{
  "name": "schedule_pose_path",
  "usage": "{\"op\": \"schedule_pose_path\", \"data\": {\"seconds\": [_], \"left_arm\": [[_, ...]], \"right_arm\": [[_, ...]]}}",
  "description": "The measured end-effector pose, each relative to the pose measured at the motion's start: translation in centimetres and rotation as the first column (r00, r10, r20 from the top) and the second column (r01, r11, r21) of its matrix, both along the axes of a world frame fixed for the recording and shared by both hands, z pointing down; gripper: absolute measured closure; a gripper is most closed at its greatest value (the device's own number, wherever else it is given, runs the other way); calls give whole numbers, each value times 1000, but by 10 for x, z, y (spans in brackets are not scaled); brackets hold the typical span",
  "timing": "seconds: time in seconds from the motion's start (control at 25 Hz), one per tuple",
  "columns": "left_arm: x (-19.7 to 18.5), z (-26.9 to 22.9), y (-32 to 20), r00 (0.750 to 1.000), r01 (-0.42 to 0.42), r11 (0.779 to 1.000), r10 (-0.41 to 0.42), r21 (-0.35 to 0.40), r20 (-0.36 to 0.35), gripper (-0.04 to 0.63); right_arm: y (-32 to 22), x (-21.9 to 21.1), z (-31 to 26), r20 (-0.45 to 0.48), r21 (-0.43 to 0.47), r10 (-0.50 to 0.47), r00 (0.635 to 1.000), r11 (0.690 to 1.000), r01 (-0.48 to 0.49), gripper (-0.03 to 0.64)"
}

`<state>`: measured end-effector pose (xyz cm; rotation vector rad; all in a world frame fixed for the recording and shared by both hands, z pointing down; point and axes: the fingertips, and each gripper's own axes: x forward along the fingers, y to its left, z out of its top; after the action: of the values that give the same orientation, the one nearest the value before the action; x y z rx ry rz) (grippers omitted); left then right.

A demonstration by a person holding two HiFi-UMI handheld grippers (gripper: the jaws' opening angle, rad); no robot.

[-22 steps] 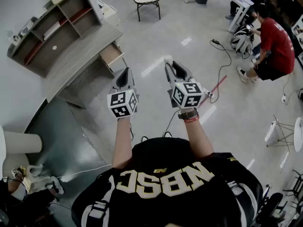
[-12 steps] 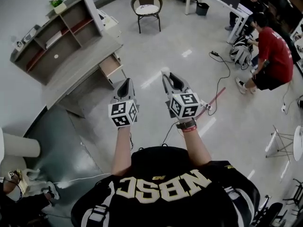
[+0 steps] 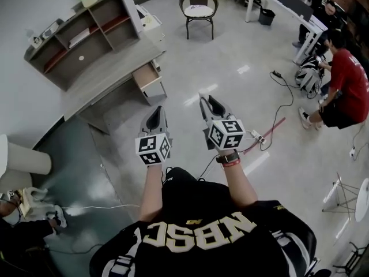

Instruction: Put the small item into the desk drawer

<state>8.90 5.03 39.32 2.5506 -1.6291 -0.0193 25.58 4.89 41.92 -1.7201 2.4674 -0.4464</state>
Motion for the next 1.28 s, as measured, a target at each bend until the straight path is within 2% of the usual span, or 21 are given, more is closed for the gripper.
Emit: {"op": "schedule_pose_path", "data": {"seconds": [0.2,0.44,0.68,0.96,1.28], "left_arm": [[-31,4,-20,998,69,998,-69,-1,-14,581],[-87,2,-75,988,143,990,-143,-13,-53,581],[-130,-12,-135,988,143,990,-142,12,-61,581],[-162,-9,-193,990,118,993,-118,3,-77,581],[-218,-1,-249,988,125,992,-125,-8,-93,581]], "right_arm": [[-31,-40,1,-28,-1,-86,996,996,86,509],[-88,-97,-4,-39,-5,-171,985,985,171,509],[-144,-145,-15,-49,14,-187,981,982,188,508],[-201,-191,-13,-64,0,-205,977,979,205,508],[-263,-260,-14,-57,24,-235,970,971,236,508]]}}
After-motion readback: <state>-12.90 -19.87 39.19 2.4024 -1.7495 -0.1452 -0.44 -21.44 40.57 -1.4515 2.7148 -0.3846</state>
